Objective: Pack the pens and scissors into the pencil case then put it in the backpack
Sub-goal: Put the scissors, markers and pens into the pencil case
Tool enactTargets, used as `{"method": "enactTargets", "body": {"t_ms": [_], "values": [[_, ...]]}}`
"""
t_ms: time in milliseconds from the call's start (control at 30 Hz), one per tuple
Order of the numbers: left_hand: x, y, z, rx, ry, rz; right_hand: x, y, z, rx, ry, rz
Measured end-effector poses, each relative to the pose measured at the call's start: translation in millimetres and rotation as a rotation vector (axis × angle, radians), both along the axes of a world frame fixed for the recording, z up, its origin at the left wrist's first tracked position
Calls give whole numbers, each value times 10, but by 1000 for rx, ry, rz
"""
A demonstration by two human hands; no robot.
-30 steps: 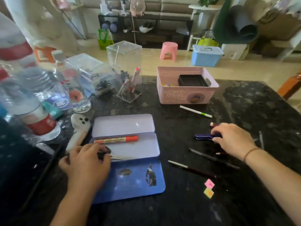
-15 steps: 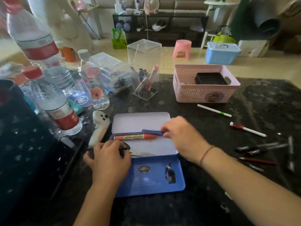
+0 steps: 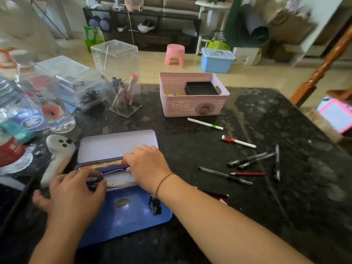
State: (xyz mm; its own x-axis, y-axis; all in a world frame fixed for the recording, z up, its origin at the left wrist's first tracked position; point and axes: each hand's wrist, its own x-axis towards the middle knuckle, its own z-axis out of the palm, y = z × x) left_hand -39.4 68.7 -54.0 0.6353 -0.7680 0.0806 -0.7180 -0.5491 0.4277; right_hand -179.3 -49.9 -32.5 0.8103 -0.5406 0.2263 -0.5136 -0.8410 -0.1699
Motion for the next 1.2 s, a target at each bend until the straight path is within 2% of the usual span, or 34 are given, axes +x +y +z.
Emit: {"method": "enactTargets", "body": {"t_ms": [100, 167, 267, 367, 500, 600, 667, 767, 967, 1033, 1067, 1133, 1200], "values": [[-17, -29, -10, -76, 10, -32, -367, -4, 47, 42, -152, -30], [-99, -38, 29, -110, 16, -112, -837, -101, 107, 10, -183, -101], [-224, -47, 69, -62, -35, -235, -1732, -371, 216, 9, -93, -284], [-249, -61, 34, -37, -89, -266, -2490, -634, 276, 68, 20, -515], [-206, -110, -30, -57, -75, -251, -2961, -919, 241, 152, 120, -687], [-252, -132, -49, -49, -116, -260, -3048, -1068, 200, 205, 106, -751], [-291, -135, -43, -48, -123, -262, -3027, -1143, 164, 167, 116, -741], [-366, -134, 25, -16, -123, -232, -2877, -1278, 118, 120, 127, -709], [-371, -60, 103, 5, -120, -191, -2531, -1491, 32, 195, 230, -843], [-323, -48, 102, 2, -106, -179, -2417, -1447, 80, 130, 214, -849], [-307, -44, 113, -20, -97, -153, -2344, -1399, 126, 68, 163, -841], [-274, -32, 133, -81, -61, -76, -2072, -1189, 254, 16, -59, -722], [-262, -30, 153, -108, -25, -9, -1627, -798, 411, 50, -197, -441]]}}
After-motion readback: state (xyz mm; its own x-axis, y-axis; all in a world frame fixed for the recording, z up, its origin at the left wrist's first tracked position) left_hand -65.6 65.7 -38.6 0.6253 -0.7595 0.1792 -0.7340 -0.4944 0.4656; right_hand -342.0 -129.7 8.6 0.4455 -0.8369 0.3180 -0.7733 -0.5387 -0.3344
